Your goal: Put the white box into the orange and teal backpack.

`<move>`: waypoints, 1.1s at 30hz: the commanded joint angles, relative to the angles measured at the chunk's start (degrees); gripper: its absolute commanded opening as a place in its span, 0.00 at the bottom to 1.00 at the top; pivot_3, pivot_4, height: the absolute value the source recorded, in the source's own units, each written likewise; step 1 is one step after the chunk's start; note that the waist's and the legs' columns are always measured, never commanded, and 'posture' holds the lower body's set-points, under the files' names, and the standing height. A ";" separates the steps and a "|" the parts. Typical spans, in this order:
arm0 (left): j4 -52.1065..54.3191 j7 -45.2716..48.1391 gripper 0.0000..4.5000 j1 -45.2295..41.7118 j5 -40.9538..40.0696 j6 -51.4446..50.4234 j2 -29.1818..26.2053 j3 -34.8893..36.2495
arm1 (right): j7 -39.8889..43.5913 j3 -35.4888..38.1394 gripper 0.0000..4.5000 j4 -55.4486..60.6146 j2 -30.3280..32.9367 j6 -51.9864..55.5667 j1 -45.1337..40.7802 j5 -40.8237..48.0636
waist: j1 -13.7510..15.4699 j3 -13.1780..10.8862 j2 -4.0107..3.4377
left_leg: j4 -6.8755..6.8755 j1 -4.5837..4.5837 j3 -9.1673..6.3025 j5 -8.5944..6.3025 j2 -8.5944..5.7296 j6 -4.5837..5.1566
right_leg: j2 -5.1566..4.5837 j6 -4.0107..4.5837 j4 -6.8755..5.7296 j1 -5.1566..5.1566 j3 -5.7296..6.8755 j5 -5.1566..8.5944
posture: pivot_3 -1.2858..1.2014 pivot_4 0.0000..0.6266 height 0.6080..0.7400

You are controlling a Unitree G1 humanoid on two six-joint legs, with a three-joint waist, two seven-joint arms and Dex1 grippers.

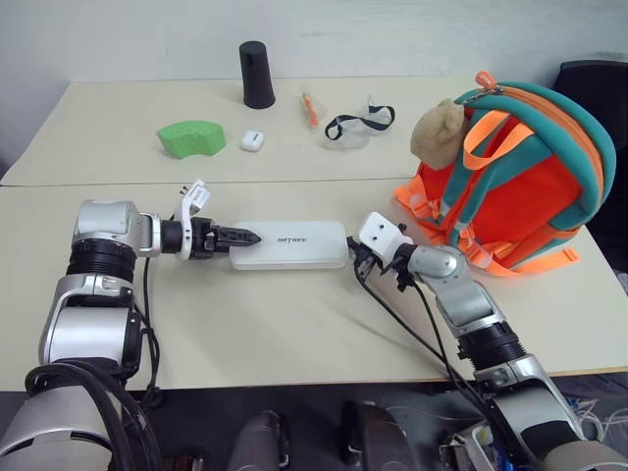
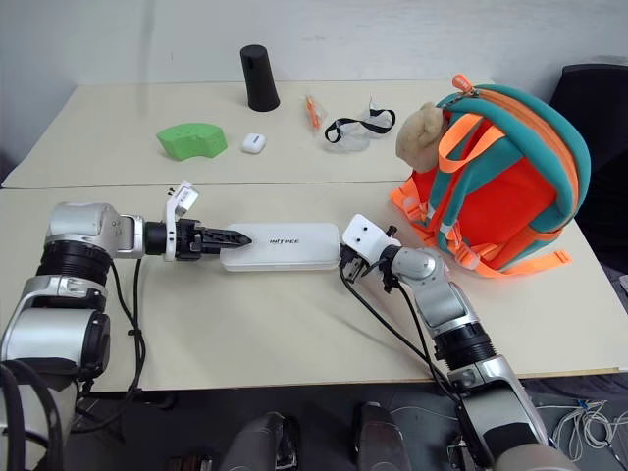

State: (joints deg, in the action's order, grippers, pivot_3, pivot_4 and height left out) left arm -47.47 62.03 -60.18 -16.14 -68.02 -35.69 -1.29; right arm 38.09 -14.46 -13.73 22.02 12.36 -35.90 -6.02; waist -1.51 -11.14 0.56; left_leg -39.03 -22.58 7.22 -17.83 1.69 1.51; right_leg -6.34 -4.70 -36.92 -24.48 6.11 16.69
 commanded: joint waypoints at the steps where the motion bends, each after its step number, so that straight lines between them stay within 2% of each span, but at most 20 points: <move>1: -1.16 1.09 0.91 -0.85 -1.22 -1.48 2.49 -0.81 | -0.13 0.03 0.00 1.06 -0.29 -1.30 -0.81 -0.27 | 0.03 0.00 0.00 | 0.00 0.00 0.00 0.00 0.00 0.00 | 0.00 0.00 -0.01 0.00 0.00 0.00 | 0.52 0.24 1.00; 10: -7.07 1.67 0.91 -6.26 -0.50 1.62 6.10 0.31 | -0.43 0.33 0.00 2.60 -0.11 -1.36 1.12 -1.00 | -0.04 0.01 0.02 | -0.03 -0.01 0.00 0.00 0.00 0.00 | 0.02 0.00 -0.02 0.00 0.01 0.00 | 0.52 0.24 1.00; 14: -9.27 2.99 0.71 -8.17 -0.20 2.82 6.24 0.31 | -0.46 0.50 0.00 3.69 -0.02 -1.41 2.41 -1.36 | -0.08 0.01 0.02 | -0.03 -0.01 0.00 0.00 0.00 0.00 | 0.02 0.00 -0.02 -0.01 0.01 0.00 | 0.52 0.24 1.00; 19: -9.30 6.45 0.37 -8.39 -0.11 3.41 6.17 -0.25 | -0.29 0.91 0.00 6.22 0.11 -0.76 4.25 -1.14 | -0.12 0.02 0.05 | -0.03 0.00 0.01 0.00 0.01 -0.01 | 0.04 0.00 -0.02 0.00 0.00 0.00 | 0.52 0.24 1.00; 21: -8.99 7.55 0.30 -8.31 -0.25 3.20 5.97 -0.31 | -0.11 1.20 0.00 7.59 0.27 -0.31 5.10 -0.79 | -0.12 0.02 0.05 | -0.04 0.02 0.01 0.00 0.02 -0.01 | 0.04 0.00 -0.04 0.00 0.00 0.00 | 0.52 0.24 1.00; 27: -4.11 11.12 0.30 -5.76 -1.57 1.61 3.90 -1.07 | 1.82 3.21 0.00 16.28 2.39 2.80 9.85 1.27 | -0.11 0.02 0.05 | -0.02 0.02 0.01 0.00 0.02 -0.02 | 0.05 0.00 -0.03 -0.01 -0.01 0.00 | 0.52 0.24 1.00; 30: 3.44 13.70 0.30 -3.02 -5.14 -0.91 1.42 0.69 | 3.71 7.23 0.00 24.51 4.25 8.86 13.51 6.28 | -0.16 0.02 0.06 | -0.02 -0.01 0.00 -0.01 0.03 -0.02 | 0.05 0.00 -0.02 -0.04 -0.03 0.00 | 0.52 0.24 1.00; 33: 18.56 17.00 0.30 2.53 -12.69 -5.29 -2.72 4.36 | 6.23 16.57 0.13 37.26 6.31 21.86 19.25 18.20 | -0.14 -0.02 0.09 | -0.04 -0.15 -0.11 -0.01 0.08 -0.03 | 0.01 0.02 -0.02 -0.11 -0.22 0.01 | 0.52 0.24 1.00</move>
State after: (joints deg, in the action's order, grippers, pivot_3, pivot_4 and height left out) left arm -37.43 75.68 -57.75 -23.32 -71.13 -36.22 -0.23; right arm 43.04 -3.59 15.79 27.07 28.55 -17.77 5.64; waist -1.64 -11.16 0.65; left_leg -39.10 -22.88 7.02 -17.84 1.78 1.47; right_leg -6.35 -4.68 -36.91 -24.66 5.86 16.70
